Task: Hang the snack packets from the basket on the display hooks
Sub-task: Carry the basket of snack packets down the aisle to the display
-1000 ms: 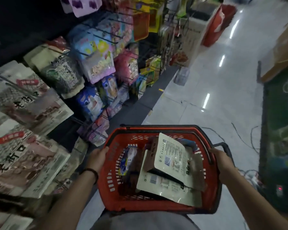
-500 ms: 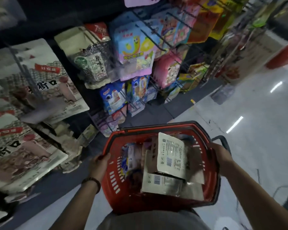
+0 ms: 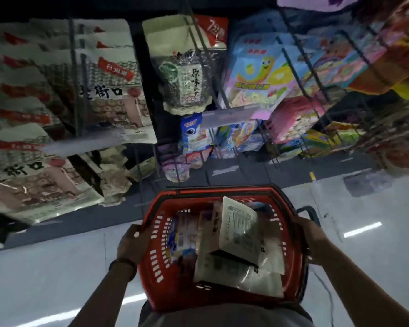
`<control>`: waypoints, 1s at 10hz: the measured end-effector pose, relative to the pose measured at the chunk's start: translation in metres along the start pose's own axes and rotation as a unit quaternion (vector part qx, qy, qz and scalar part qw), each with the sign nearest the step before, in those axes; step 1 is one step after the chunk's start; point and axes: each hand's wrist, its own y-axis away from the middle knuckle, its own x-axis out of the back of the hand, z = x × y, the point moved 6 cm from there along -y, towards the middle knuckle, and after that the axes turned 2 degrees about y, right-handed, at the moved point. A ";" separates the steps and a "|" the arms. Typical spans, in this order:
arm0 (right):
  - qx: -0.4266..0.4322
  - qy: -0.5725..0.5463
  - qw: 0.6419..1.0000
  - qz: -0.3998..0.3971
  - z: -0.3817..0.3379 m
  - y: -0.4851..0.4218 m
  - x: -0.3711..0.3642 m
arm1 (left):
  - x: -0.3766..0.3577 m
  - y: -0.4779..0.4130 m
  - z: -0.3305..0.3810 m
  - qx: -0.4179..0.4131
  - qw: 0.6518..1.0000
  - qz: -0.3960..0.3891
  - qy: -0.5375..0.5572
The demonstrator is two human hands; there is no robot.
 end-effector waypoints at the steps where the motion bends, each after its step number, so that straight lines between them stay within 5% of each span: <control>1: 0.017 0.077 0.997 -0.014 -0.004 -0.049 0.010 | -0.017 0.006 -0.002 0.014 0.999 0.050 -0.002; 4: 0.031 0.221 0.972 -0.074 -0.019 -0.176 0.035 | -0.137 0.001 -0.045 0.080 0.987 0.140 -0.012; 7: -0.039 0.196 0.979 -0.041 0.035 -0.261 0.032 | -0.225 -0.110 -0.153 0.156 0.978 0.106 0.090; 10: -0.040 0.217 0.975 -0.037 0.105 -0.380 0.016 | -0.282 -0.217 -0.187 0.107 0.992 0.066 0.011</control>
